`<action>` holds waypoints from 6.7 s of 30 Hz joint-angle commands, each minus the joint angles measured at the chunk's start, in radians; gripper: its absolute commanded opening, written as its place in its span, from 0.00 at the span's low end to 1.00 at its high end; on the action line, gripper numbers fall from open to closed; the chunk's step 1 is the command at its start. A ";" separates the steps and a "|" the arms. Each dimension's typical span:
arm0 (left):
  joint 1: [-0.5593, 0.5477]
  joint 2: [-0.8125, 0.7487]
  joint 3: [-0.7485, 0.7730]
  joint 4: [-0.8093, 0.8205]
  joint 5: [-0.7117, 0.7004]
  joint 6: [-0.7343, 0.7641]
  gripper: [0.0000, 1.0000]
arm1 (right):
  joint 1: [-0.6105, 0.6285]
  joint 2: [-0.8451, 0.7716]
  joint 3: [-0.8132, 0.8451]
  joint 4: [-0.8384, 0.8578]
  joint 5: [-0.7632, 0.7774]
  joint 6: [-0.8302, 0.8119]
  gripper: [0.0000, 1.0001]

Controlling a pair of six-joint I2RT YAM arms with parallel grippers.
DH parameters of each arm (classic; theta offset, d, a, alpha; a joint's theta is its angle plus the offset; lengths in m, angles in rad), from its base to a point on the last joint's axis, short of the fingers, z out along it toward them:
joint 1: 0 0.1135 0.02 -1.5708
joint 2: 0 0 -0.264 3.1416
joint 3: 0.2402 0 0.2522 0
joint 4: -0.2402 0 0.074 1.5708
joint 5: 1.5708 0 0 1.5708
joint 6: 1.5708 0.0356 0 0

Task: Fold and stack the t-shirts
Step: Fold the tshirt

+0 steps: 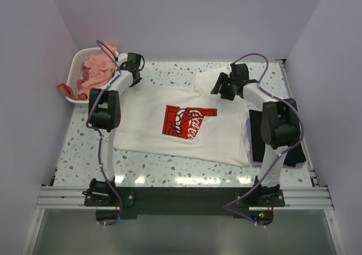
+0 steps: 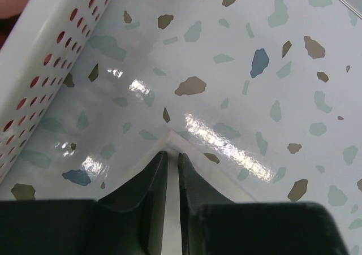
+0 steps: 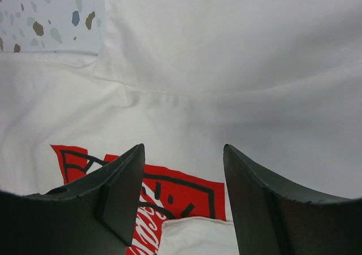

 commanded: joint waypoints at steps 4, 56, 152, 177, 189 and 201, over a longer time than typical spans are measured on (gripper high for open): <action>0.000 -0.001 0.022 0.003 -0.047 0.022 0.07 | -0.031 0.047 0.082 0.034 -0.031 -0.001 0.61; -0.003 0.044 0.053 0.008 -0.029 0.016 0.04 | -0.115 0.174 0.246 0.003 -0.073 -0.023 0.62; 0.069 -0.031 -0.116 0.164 0.114 0.043 0.00 | -0.013 0.640 0.898 -0.093 0.469 -0.296 0.14; 0.121 -0.093 -0.102 0.179 0.166 0.019 0.00 | -0.046 0.446 0.872 -0.052 0.435 -0.271 0.00; 0.164 -0.155 -0.140 0.221 0.231 0.006 0.00 | -0.057 0.341 0.756 -0.030 0.444 -0.265 0.00; 0.195 -0.168 -0.131 0.229 0.286 0.030 0.00 | -0.063 0.294 0.716 -0.039 0.410 -0.245 0.00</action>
